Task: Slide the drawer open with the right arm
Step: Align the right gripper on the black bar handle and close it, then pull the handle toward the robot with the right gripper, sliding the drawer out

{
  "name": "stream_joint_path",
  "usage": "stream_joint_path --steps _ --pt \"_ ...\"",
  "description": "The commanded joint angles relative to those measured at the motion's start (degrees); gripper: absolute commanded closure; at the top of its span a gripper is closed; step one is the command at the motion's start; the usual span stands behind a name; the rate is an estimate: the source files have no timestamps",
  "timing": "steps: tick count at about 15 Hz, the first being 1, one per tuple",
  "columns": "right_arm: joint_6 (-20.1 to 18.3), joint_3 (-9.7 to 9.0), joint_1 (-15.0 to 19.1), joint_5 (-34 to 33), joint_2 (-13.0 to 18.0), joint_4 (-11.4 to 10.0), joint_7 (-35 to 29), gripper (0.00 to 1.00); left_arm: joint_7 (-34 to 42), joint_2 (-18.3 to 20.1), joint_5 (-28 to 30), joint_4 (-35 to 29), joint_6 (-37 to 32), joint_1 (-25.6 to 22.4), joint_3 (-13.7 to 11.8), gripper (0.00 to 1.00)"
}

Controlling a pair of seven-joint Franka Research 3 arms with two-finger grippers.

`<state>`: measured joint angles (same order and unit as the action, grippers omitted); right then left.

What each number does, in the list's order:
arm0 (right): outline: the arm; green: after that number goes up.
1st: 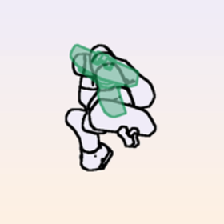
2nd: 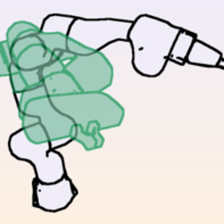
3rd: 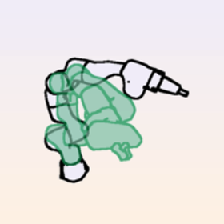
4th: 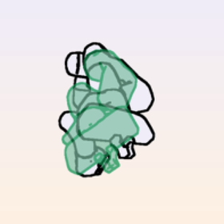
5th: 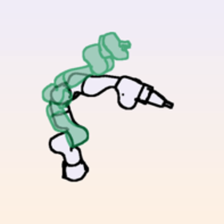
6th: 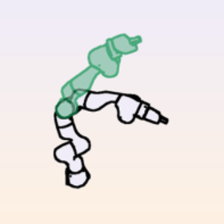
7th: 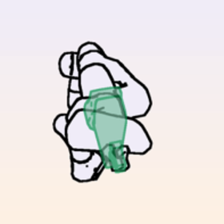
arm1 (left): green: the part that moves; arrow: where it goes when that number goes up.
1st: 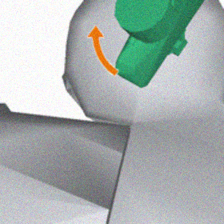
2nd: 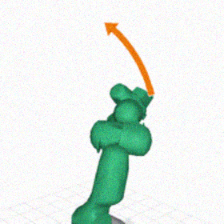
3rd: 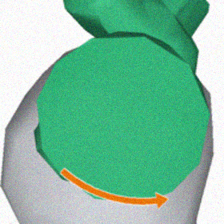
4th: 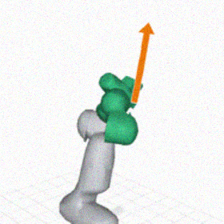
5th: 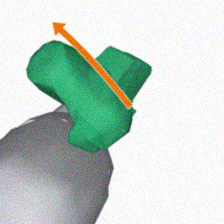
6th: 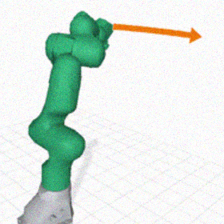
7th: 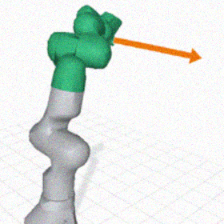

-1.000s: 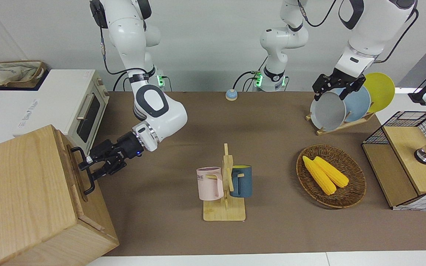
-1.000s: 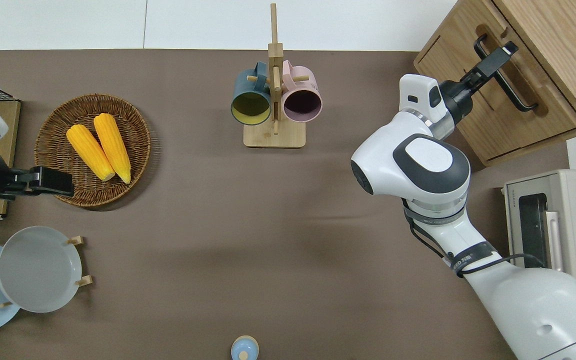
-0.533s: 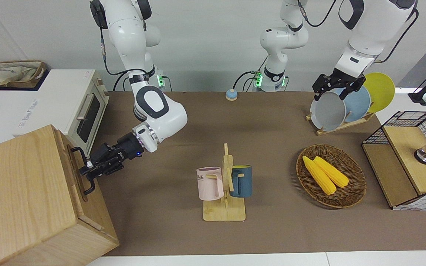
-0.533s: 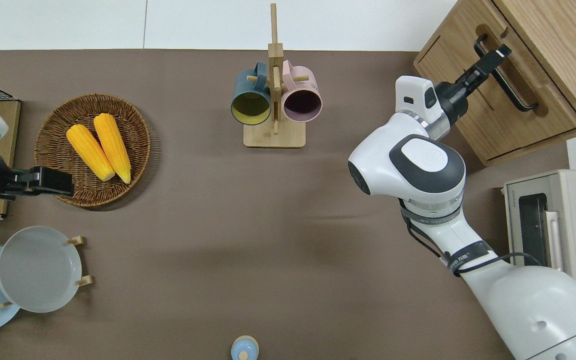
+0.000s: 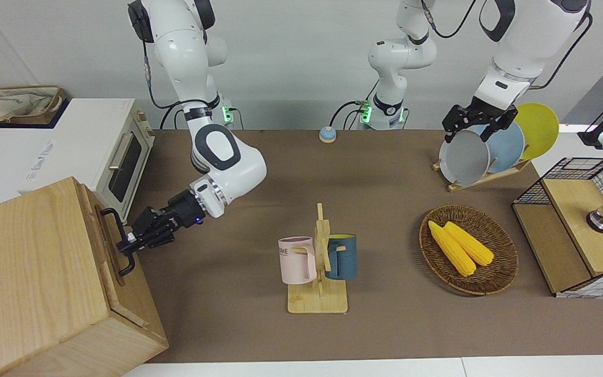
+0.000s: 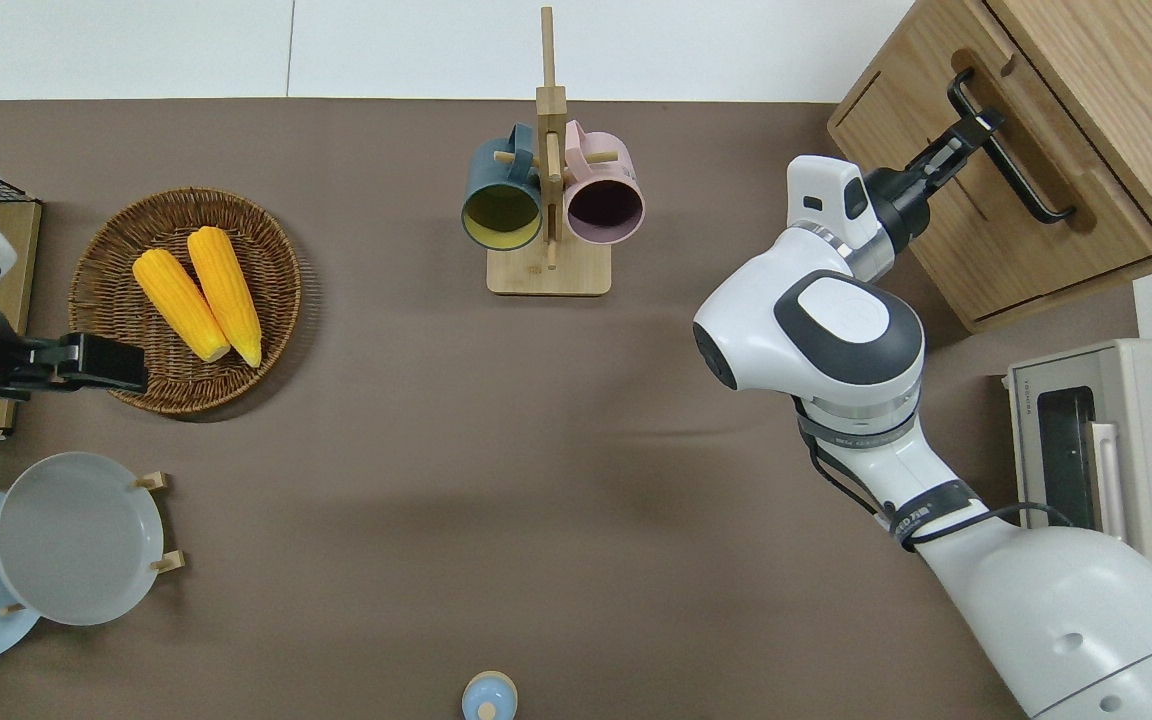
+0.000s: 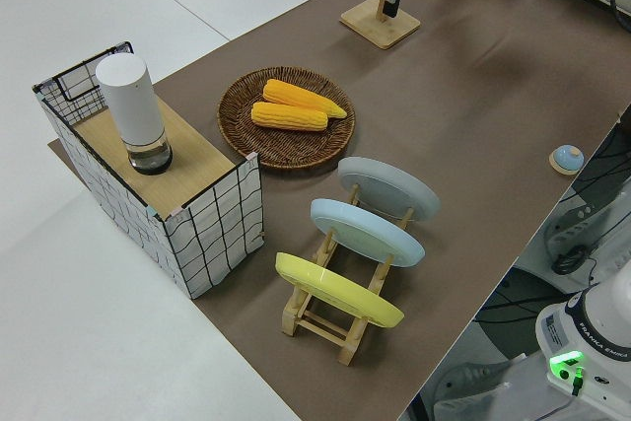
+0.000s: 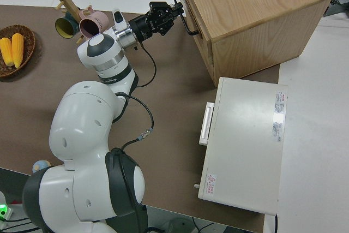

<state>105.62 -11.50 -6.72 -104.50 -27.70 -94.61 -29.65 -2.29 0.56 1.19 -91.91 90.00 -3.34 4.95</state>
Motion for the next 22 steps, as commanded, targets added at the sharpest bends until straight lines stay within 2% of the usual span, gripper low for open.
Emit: stream_joint_path --steps 1,11,16,22 --pt "-1.55 -0.02 -0.49 0.35 -0.6 0.91 1.26 0.879 0.44 0.58 -0.66 -0.28 -0.7 0.26 -0.29 0.0" --pt "-8.58 -0.63 -4.27 3.6 -0.51 0.91 1.79 0.886 0.36 0.58 -0.66 -0.28 -0.7 0.26 -0.2 0.0" --pt "-14.38 -0.81 -8.3 5.53 -0.51 0.91 1.88 0.883 0.36 0.58 -0.66 -0.28 -0.79 0.26 -0.29 0.0" --pt "-19.22 -0.98 -12.35 8.25 -0.51 1.0 1.97 0.877 0.44 0.58 -0.66 -0.28 -0.7 0.26 -0.29 0.0"
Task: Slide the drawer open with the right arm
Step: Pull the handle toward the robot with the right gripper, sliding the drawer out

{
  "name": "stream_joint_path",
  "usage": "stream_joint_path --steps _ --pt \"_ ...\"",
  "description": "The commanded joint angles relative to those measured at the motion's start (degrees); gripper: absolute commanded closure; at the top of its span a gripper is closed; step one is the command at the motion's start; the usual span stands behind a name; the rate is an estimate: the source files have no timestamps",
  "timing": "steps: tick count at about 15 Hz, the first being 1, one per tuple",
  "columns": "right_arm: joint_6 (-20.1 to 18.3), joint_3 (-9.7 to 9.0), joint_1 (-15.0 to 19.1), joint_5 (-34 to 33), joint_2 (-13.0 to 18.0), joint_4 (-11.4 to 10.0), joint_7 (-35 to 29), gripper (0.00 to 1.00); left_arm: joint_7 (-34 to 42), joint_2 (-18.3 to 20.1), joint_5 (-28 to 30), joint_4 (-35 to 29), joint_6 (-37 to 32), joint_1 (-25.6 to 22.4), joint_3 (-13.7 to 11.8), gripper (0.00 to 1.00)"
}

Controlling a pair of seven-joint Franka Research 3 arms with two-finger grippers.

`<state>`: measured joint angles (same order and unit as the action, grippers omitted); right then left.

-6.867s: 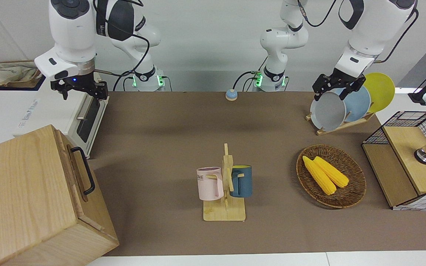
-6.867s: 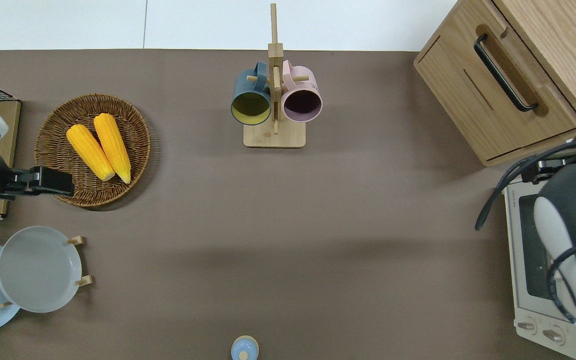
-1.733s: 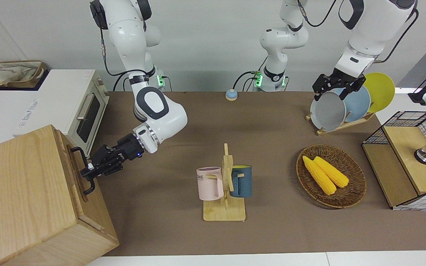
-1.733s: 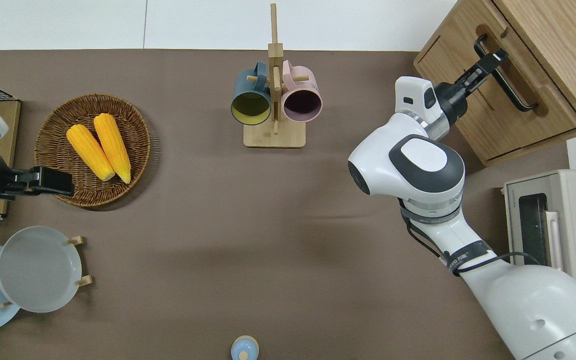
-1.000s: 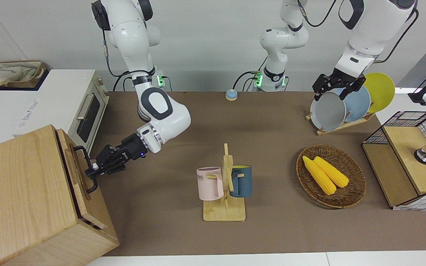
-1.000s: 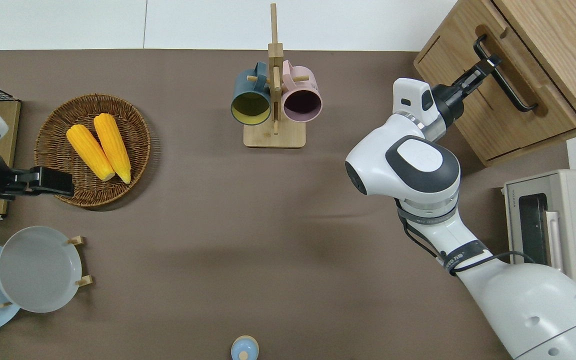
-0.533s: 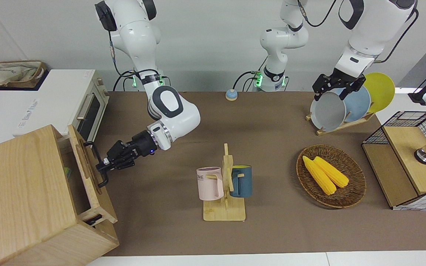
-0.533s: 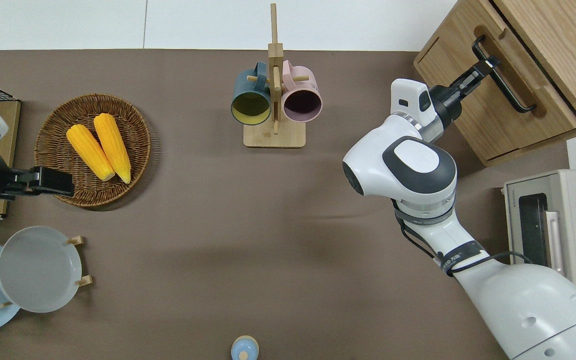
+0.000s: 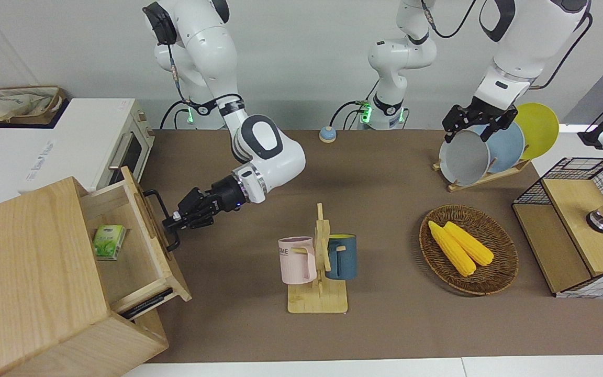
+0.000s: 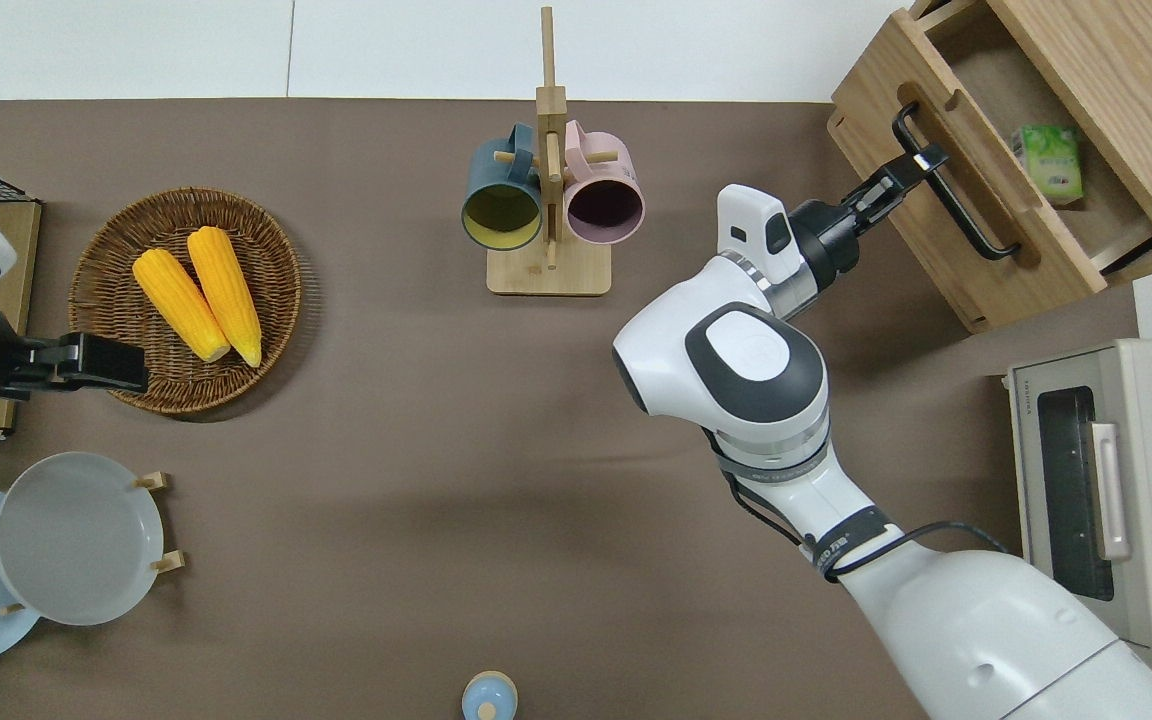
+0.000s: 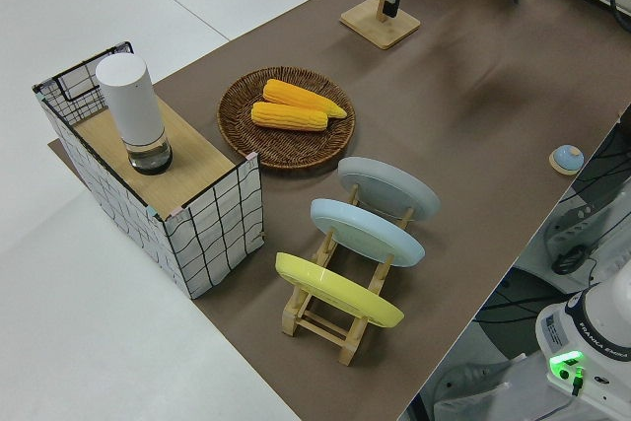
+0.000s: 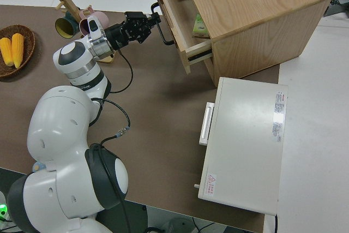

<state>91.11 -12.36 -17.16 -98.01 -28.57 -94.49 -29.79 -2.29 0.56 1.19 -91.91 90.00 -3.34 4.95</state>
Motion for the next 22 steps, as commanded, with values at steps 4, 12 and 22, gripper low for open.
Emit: stream_joint_path --steps 4,12,22 --pt "-6.63 -0.13 -4.11 2.83 0.36 0.97 2.02 0.873 0.44 0.58 -0.66 -0.28 -0.7 0.35 -0.29 0.0" --pt "-11.74 -0.13 -9.21 5.2 0.36 0.98 1.93 0.873 0.44 0.58 -0.66 -0.28 -0.7 0.26 -0.2 0.0" --pt "-15.7 -0.13 -14.04 7.57 0.36 1.24 1.58 0.867 0.44 0.67 -0.66 -0.28 -0.7 0.26 -0.29 0.0"
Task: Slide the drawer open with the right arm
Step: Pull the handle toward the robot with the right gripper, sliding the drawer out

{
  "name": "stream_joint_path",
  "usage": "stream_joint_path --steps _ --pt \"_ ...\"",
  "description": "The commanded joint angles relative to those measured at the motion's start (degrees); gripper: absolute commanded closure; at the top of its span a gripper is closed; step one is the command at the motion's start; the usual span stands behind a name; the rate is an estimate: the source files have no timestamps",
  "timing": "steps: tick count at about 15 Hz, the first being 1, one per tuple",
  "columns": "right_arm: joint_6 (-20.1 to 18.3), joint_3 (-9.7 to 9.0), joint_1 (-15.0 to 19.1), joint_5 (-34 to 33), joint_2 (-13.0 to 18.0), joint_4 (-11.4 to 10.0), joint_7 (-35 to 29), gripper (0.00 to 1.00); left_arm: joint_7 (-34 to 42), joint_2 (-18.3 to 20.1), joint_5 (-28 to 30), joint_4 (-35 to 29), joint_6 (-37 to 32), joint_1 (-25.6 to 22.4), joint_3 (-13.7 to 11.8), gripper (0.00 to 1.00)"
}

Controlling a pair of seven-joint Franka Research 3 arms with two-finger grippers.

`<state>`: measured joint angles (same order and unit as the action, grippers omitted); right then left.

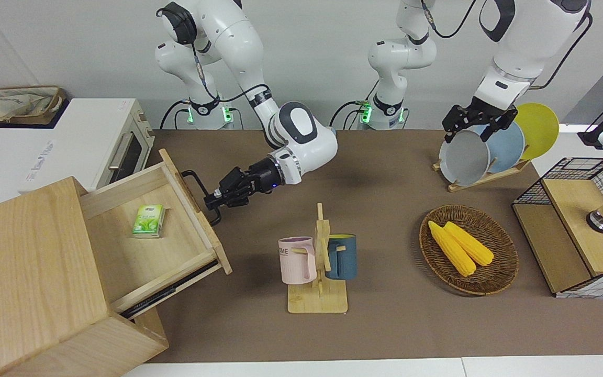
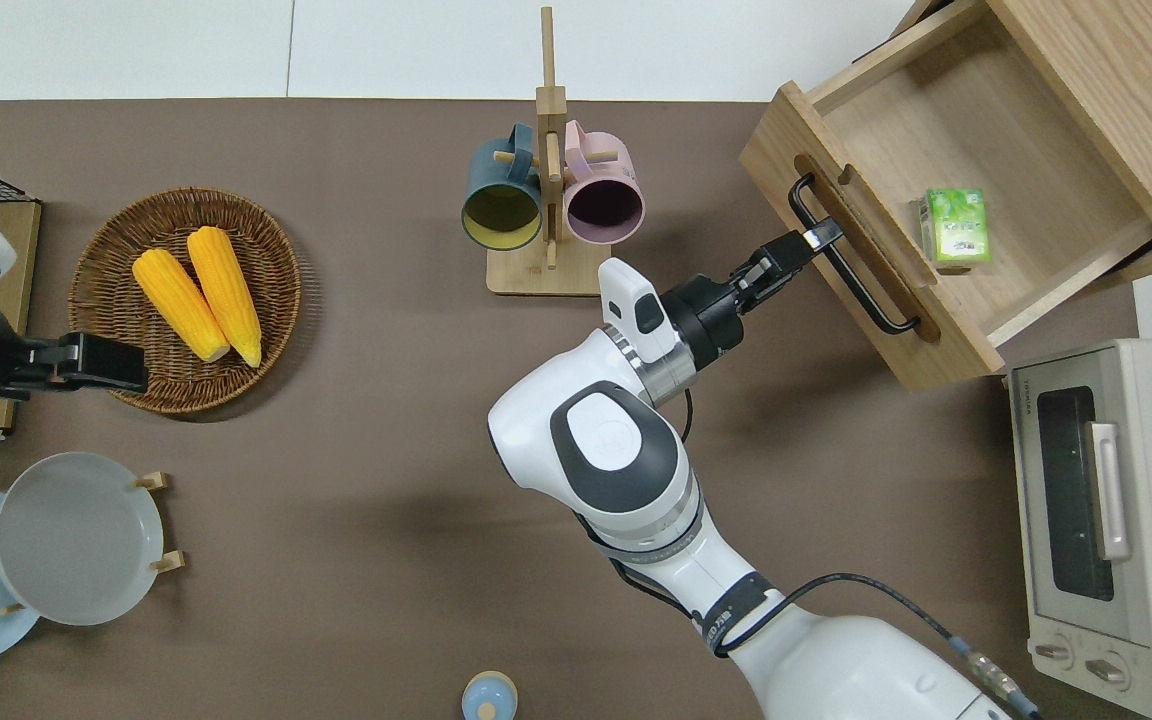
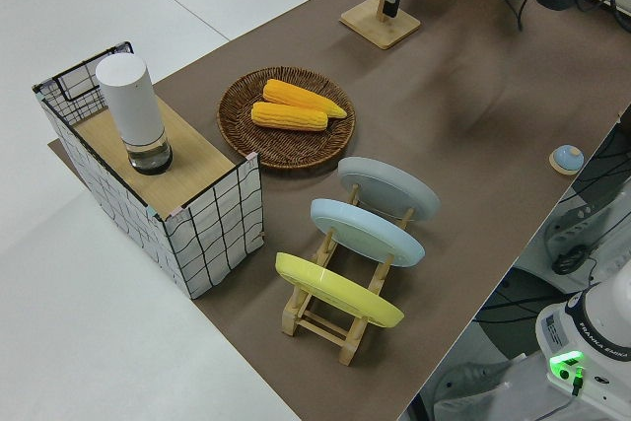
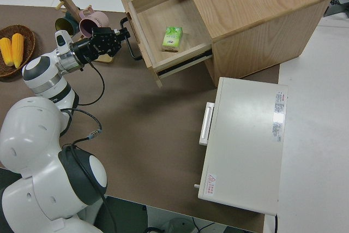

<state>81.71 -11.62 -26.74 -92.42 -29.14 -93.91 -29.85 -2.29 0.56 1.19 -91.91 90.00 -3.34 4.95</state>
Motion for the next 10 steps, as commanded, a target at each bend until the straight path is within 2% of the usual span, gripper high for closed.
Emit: stream_joint_path --steps 1,10 --pt "-6.3 -0.86 -4.9 1.98 1.01 0.66 1.81 0.867 0.44 0.58 -0.66 -0.28 -0.7 0.26 -0.29 0.0" --pt "-7.18 -0.86 -6.48 3.04 0.93 2.24 2.07 0.865 0.36 0.67 -0.66 -0.28 -0.7 0.26 -0.29 0.0"
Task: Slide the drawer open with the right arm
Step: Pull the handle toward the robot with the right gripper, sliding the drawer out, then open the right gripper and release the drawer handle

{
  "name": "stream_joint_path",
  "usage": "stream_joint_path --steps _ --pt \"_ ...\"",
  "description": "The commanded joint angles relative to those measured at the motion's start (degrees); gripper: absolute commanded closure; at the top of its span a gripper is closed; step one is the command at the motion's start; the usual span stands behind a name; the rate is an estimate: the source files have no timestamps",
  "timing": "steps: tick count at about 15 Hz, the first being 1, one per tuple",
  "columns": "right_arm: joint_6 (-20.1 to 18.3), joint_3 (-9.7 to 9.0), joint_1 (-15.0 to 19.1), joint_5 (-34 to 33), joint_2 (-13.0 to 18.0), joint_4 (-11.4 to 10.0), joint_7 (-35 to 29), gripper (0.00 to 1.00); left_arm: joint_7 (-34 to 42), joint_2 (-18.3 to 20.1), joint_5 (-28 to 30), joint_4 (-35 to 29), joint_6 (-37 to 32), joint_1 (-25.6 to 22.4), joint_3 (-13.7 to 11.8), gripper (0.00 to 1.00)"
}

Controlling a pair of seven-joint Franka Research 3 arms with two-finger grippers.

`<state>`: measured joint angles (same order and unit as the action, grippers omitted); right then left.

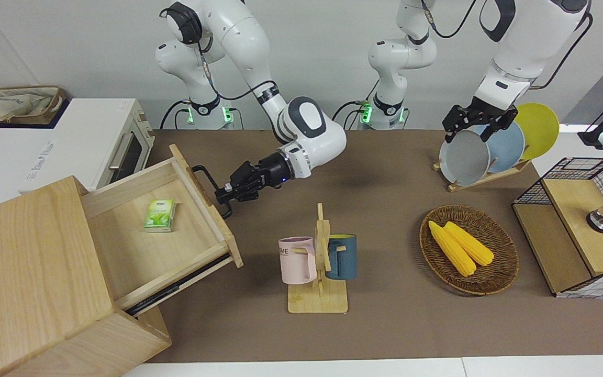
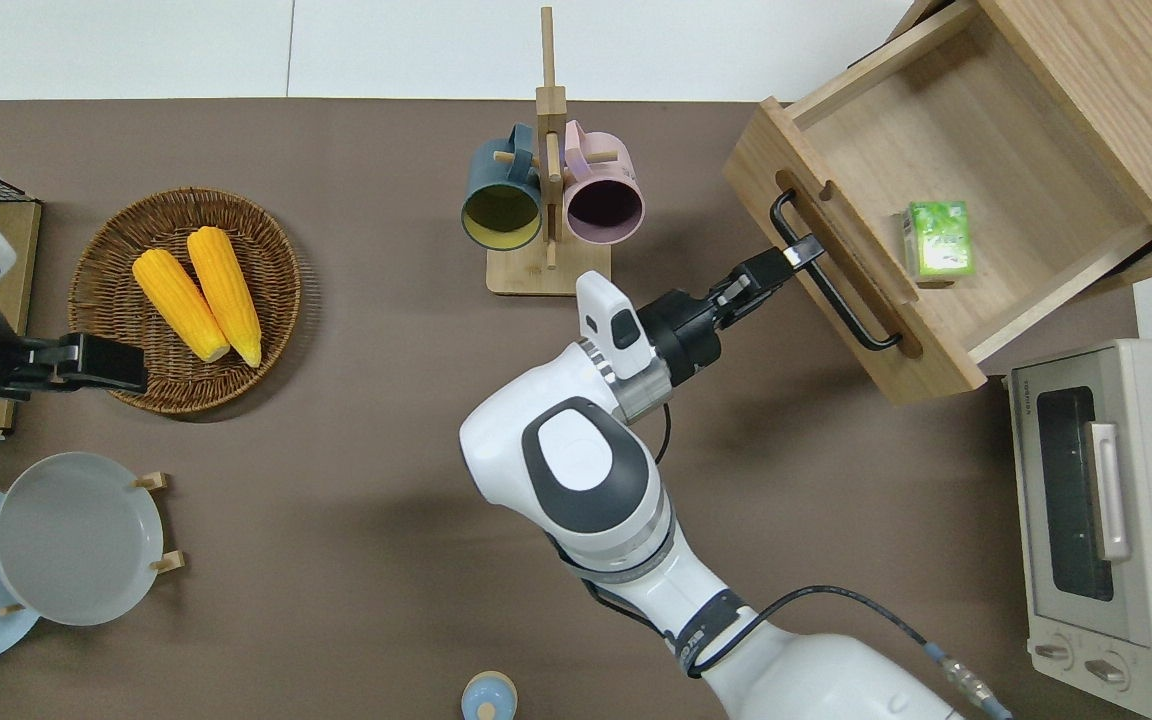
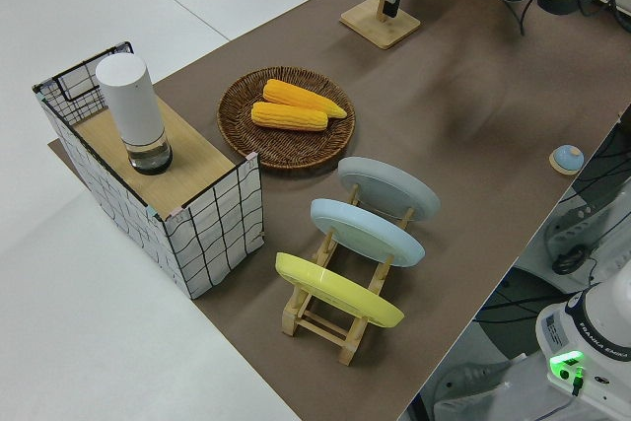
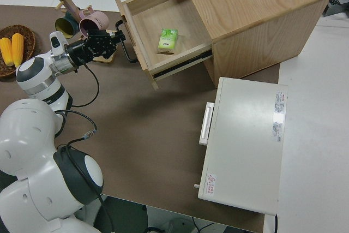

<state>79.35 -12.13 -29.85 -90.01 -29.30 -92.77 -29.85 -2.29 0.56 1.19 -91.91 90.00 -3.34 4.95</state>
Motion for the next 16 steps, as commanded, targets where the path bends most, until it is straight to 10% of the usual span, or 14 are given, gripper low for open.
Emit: stream_joint_path --steps 1,9,11,13,16 --pt "-4.73 -0.35 -3.37 0.62 1.09 1.1 1.99 0.863 0.44 0.58 -0.66 -0.28 -0.7 0.26 -0.21 0.0" --pt "-4.73 -0.35 -3.72 0.53 1.09 1.1 2.08 0.777 0.44 0.58 -0.66 -0.28 -0.7 0.35 -0.2 0.0" --pt "-4.73 -0.35 -3.63 0.62 1.0 1.01 1.64 0.523 0.44 0.58 -0.66 -0.28 -0.79 0.26 -0.29 0.0" --pt "-4.64 -0.27 -3.63 0.62 1.0 1.01 1.29 0.034 0.44 0.58 -0.66 -0.28 -0.79 0.26 -0.21 0.0" --pt "-4.73 -0.27 -3.63 0.62 1.0 1.1 1.03 0.017 0.44 0.58 -0.66 -0.28 -0.7 0.35 -0.2 0.0"
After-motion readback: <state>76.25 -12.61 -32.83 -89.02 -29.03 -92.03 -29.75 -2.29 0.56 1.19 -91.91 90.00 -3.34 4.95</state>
